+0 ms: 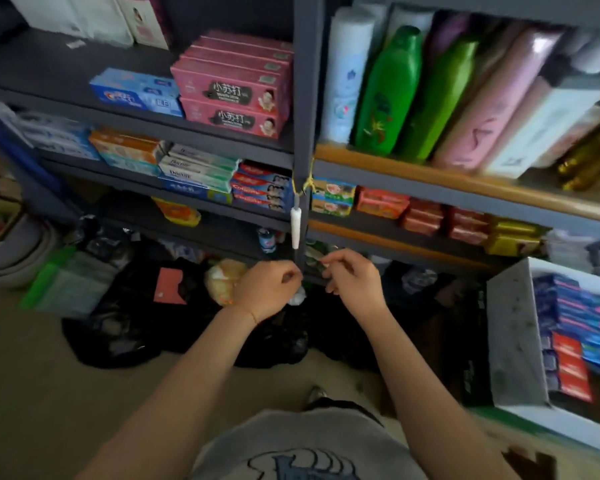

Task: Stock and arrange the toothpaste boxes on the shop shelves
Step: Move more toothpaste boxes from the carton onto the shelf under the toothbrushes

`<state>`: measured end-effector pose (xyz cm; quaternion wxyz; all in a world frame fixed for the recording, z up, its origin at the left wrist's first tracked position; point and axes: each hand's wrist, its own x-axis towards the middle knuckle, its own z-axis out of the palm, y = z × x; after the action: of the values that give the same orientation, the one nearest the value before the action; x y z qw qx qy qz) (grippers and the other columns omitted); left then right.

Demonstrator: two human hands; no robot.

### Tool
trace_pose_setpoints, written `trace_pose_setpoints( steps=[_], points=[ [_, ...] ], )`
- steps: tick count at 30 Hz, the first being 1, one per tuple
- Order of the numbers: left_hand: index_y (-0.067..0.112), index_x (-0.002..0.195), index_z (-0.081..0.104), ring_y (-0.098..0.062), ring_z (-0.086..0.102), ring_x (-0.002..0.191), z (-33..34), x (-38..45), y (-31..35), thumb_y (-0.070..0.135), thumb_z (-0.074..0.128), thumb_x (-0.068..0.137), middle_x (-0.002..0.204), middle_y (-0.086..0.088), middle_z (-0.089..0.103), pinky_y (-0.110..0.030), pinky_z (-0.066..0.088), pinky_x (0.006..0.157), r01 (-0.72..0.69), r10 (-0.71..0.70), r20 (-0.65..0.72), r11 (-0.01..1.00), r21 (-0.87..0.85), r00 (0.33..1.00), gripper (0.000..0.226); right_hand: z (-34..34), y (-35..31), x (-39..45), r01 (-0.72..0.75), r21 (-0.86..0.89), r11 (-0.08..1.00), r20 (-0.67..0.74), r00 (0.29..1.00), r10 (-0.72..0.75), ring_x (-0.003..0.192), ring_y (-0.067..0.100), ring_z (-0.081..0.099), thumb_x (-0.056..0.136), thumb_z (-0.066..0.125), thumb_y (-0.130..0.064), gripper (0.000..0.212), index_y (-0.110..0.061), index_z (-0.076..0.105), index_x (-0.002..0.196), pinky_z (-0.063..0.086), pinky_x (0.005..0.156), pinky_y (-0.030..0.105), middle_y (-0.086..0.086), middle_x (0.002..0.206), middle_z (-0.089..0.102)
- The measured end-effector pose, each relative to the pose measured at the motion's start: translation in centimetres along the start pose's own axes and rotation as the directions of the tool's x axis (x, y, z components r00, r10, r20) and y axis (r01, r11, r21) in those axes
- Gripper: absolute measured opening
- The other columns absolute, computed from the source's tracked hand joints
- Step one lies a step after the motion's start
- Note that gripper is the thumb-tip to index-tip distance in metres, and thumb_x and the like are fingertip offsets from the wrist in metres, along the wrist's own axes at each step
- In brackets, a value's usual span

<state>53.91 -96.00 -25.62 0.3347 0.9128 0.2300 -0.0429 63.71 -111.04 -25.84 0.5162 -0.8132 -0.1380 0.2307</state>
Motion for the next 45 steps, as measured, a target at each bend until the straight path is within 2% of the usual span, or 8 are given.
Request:
trace_pose_setpoints(
  steps=[11, 16, 21, 24, 28, 32, 36, 45],
  points=[
    [0.029, 0.101, 0.07, -0.013, 0.065, 0.075, 11.4, -13.2, 2.7, 0.032, 0.053, 0.099, 0.083, 0.007, 0.066, -0.044, 0.055, 0.076, 0.069, -0.05, 0.076, 0.961, -0.267, 0.996, 0.017, -6.2, 6.9, -13.9, -0.042, -0.124, 0.991, 0.041, 0.998, 0.047, 0.065, 0.021, 0.064, 0.099, 0.044, -0.007, 0.027, -0.019, 0.067, 0.094, 0.053, 0.062, 0.035, 0.003, 0.08, 0.068],
    [0.029, 0.102, 0.071, -0.012, 0.064, 0.076, 14.8, -16.8, 6.7, 0.029, 0.053, 0.098, 0.081, 0.006, 0.068, -0.043, 0.054, 0.077, 0.066, -0.037, 0.114, 0.963, -0.263, 0.993, 0.019, -10.6, 9.4, -18.6, 0.014, -0.203, 0.979, 0.002, 1.0, -0.014, 0.061, 0.018, 0.056, 0.098, 0.047, -0.01, 0.021, -0.022, 0.064, 0.104, 0.046, 0.055, 0.032, 0.005, 0.08, 0.064],
    [0.03, 0.118, 0.063, -0.011, 0.061, 0.093, 16.9, -14.8, 13.8, 0.037, 0.054, 0.097, 0.108, 0.01, 0.058, -0.038, 0.054, 0.084, -0.046, 0.066, 0.073, 0.968, -0.247, 0.995, 0.023, -17.9, 10.8, -19.4, 0.131, -0.335, 0.933, -0.129, 0.975, -0.183, 0.074, 0.006, 0.052, 0.096, 0.052, -0.008, 0.023, -0.019, 0.062, 0.114, 0.039, 0.063, 0.011, 0.002, 0.093, 0.056],
    [0.029, 0.127, 0.057, -0.01, 0.054, 0.111, 19.2, -12.8, 19.1, 0.038, 0.054, 0.098, 0.12, 0.011, 0.05, -0.029, 0.047, 0.088, -0.128, 0.135, 0.013, 0.965, -0.23, 0.991, 0.031, -23.2, 12.4, -18.9, 0.144, -0.351, 0.925, -0.197, 0.955, -0.224, 0.086, 0.011, 0.053, 0.093, 0.053, -0.005, 0.028, -0.015, 0.061, 0.118, 0.043, 0.073, 0.018, 0.0, 0.105, 0.052],
    [0.02, 0.132, 0.055, -0.018, 0.039, 0.13, 23.9, -9.9, 27.1, 0.033, 0.057, 0.097, 0.136, 0.003, 0.049, -0.032, 0.036, 0.102, -0.241, 0.241, -0.019, 0.961, -0.136, 0.97, 0.038, -31.5, 15.8, -17.1, 0.136, -0.375, 0.917, -0.227, 0.946, -0.233, 0.089, 0.014, 0.051, 0.094, 0.053, -0.007, 0.026, -0.015, 0.06, 0.118, 0.046, 0.076, 0.029, -0.001, 0.105, 0.049],
    [0.014, 0.126, 0.061, -0.024, 0.046, 0.126, 30.0, -6.4, 34.9, 0.038, 0.055, 0.087, 0.134, -0.003, 0.055, -0.039, 0.039, 0.104, -0.312, 0.309, -0.069, 0.949, -0.039, 0.949, 0.046, -40.4, 20.3, -13.9, 0.125, -0.425, 0.897, -0.272, 0.927, -0.258, 0.098, 0.024, 0.055, 0.09, 0.058, -0.004, 0.027, -0.009, 0.063, 0.116, 0.044, 0.079, 0.032, 0.008, 0.108, 0.056],
    [0.019, 0.137, 0.054, -0.023, 0.035, 0.141, 35.8, -3.3, 41.0, 0.035, 0.054, 0.096, 0.151, -0.001, 0.042, -0.046, 0.031, 0.113, -0.34, 0.341, 0.015, 0.931, 0.132, 0.94, 0.043, -48.0, 25.0, -10.2, 0.047, -0.541, 0.84, -0.242, 0.947, -0.209, 0.108, 0.039, 0.054, 0.086, 0.058, -0.001, 0.03, -0.003, 0.064, 0.115, 0.047, 0.087, 0.043, 0.019, 0.112, 0.06],
    [0.023, 0.155, 0.023, -0.021, 0.009, 0.152, 42.1, 0.6, 46.7, 0.032, 0.032, 0.106, 0.165, 0.005, 0.011, -0.052, 0.014, 0.121, -0.282, 0.213, 0.205, 0.862, 0.42, 0.955, 0.05, -52.4, 28.8, -6.8, 0.113, -0.787, 0.607, -0.02, 0.978, -0.208, 0.116, 0.039, 0.051, 0.081, 0.063, -0.008, 0.053, -0.009, 0.055, 0.133, 0.053, 0.083, 0.052, 0.016, 0.135, 0.051]
  ],
)
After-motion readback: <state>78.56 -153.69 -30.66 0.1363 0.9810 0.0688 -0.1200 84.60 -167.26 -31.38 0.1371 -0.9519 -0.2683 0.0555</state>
